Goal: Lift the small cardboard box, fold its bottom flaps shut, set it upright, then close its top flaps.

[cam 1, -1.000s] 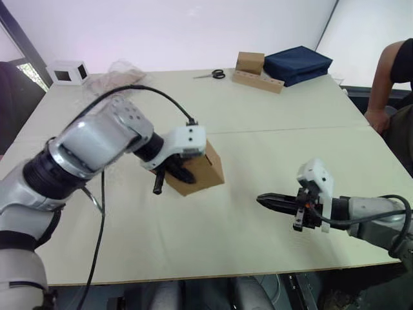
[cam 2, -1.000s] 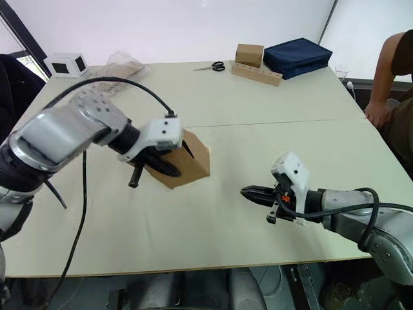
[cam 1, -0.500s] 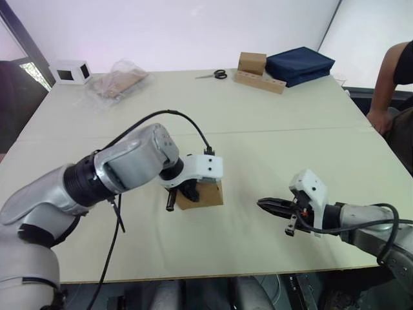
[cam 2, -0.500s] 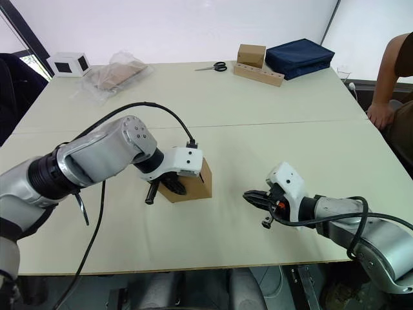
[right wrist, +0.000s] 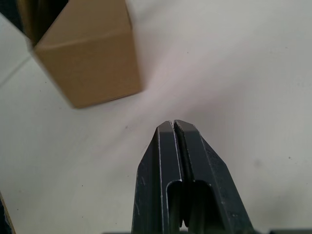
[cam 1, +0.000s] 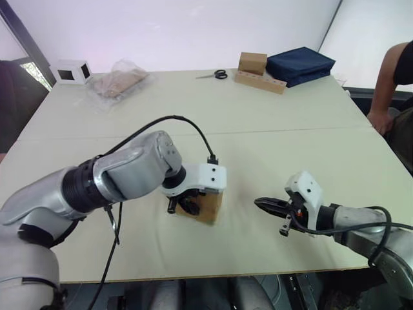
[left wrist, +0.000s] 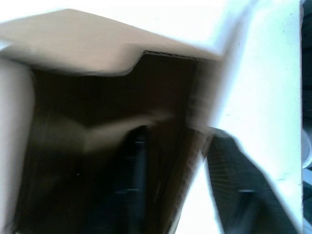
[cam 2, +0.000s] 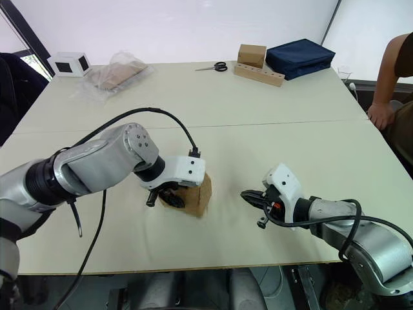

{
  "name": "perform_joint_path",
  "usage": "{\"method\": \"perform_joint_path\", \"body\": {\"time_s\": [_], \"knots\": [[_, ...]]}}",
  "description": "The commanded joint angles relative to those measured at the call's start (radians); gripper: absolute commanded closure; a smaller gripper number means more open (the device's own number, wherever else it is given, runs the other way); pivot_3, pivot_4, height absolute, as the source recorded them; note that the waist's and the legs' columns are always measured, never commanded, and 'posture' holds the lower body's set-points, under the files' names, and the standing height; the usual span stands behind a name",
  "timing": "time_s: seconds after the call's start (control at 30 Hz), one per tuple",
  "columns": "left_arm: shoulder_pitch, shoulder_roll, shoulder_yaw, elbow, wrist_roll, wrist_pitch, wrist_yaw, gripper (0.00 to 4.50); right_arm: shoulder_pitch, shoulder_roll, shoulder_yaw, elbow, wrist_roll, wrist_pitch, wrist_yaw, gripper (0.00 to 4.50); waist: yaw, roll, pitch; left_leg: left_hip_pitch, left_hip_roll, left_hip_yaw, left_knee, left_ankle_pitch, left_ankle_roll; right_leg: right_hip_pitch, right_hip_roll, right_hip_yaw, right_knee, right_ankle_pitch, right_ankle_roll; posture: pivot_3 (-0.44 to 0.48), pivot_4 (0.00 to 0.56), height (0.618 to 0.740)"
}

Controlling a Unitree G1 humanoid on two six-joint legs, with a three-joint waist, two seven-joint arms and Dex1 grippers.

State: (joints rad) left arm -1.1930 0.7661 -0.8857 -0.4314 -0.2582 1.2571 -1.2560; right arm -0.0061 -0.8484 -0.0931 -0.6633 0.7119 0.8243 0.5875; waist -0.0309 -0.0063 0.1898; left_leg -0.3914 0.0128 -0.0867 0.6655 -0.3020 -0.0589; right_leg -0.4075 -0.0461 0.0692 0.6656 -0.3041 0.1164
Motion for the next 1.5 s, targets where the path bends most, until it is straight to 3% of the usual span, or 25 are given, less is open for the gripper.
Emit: {"method": "perform_joint_path", "body": {"time_s": [0.03, 0.07, 0.33, 0.47, 0.7, 0.8, 0.9, 1.03, 1.23, 1.5], "knots": [[-0.053, -0.019, 0.059, 0.012, -0.045, 0.053, -0.003, 1.13, -0.016, 0.002, -0.009, -0.007, -0.009, -0.012, 0.015, 4.50, 0.001, 0.000, 0.000, 0.000, 0.000, 0.000, 0.000, 0.000, 0.000, 0.000, 0.000, 0.000, 0.000, 0.000, 0.000, 0.000, 0.150, 0.740], [-0.062, -0.021, 0.068, 0.017, -0.054, 0.063, -0.004, 0.77, -0.018, 0.001, -0.010, -0.003, -0.010, -0.012, 0.020, 4.50, 0.002, 0.000, 0.000, 0.000, 0.000, 0.000, 0.000, 0.000, 0.000, 0.000, 0.000, 0.000, 0.000, 0.000, 0.000, 0.000, 0.150, 0.740], [-0.099, -0.012, 0.132, 0.033, -0.127, 0.126, 0.014, 0.77, -0.058, -0.011, -0.008, 0.038, -0.026, -0.012, 0.065, 4.50, 0.011, 0.000, 0.000, 0.000, 0.000, 0.000, 0.000, 0.000, 0.000, 0.000, 0.000, 0.000, 0.000, 0.000, 0.000, 0.000, 0.150, 0.740], [-0.106, 0.005, 0.240, 0.040, -0.248, 0.163, -0.045, 0.77, -0.083, 0.000, -0.023, 0.045, 0.000, -0.005, 0.091, 4.50, 0.011, 0.000, 0.000, 0.000, 0.000, 0.000, 0.000, 0.000, 0.000, 0.000, 0.000, 0.000, 0.000, 0.000, 0.000, 0.000, 0.150, 0.740], [-0.129, -0.052, 0.438, 0.288, -0.348, 0.192, -0.036, 0.77, -0.129, 0.017, -0.038, 0.038, 0.046, 0.012, 0.100, 4.50, 0.014, 0.000, 0.000, 0.000, 0.000, 0.000, 0.001, 0.000, 0.000, 0.000, 0.000, 0.000, 0.001, 0.000, 0.000, 0.000, 0.150, 0.740], [-0.120, -0.095, 0.644, 0.503, -0.358, 0.096, 0.017, 0.77, -0.163, 0.026, -0.045, 0.020, 0.080, 0.034, 0.083, 4.50, 0.013, 0.000, 0.000, 0.000, 0.000, 0.000, 0.001, 0.000, 0.000, 0.000, 0.000, 0.000, 0.001, 0.000, 0.000, 0.000, 0.150, 0.740], [-0.054, -0.073, 0.747, 0.593, -0.318, -0.066, 0.071, 0.77, -0.184, 0.031, -0.059, -0.027, 0.159, 0.082, 0.062, 4.50, 0.002, 0.002, -0.001, 0.001, 0.000, 0.000, 0.001, 0.000, 0.000, -0.001, 0.000, 0.000, 0.002, 0.000, 0.000, 0.000, 0.150, 0.740], [0.111, 0.022, 0.795, 0.567, -0.268, -0.260, 0.050, 0.77, -0.165, 0.019, -0.046, -0.103, 0.235, 0.138, 0.038, 4.50, -0.012, 0.002, -0.001, 0.000, 0.001, 0.000, 0.000, 0.002, -0.004, -0.001, 0.000, 0.000, 0.001, 0.000, 0.000, 0.000, 0.150, 0.740], [0.354, 0.153, 0.801, 0.555, -0.231, -0.388, -0.016, 0.77, -0.142, 0.038, 0.035, -0.140, 0.230, 0.152, 0.005, 4.50, -0.007, 0.000, -0.001, 0.000, 0.000, 0.000, 0.000, 0.001, -0.002, -0.001, -0.001, -0.001, 0.001, 0.000, 0.000, 0.000, 0.150, 0.740], [0.592, 0.166, 0.792, 0.401, -0.210, -0.423, 0.033, 0.77, -0.188, 0.061, 0.217, -0.128, 0.110, 0.132, -0.015, 4.50, -0.005, 0.000, -0.001, 0.000, 0.000, 0.000, 0.000, 0.000, -0.001, -0.001, -0.001, -0.001, 0.001, 0.000, 0.000, 0.000, 0.150, 0.740]]}}
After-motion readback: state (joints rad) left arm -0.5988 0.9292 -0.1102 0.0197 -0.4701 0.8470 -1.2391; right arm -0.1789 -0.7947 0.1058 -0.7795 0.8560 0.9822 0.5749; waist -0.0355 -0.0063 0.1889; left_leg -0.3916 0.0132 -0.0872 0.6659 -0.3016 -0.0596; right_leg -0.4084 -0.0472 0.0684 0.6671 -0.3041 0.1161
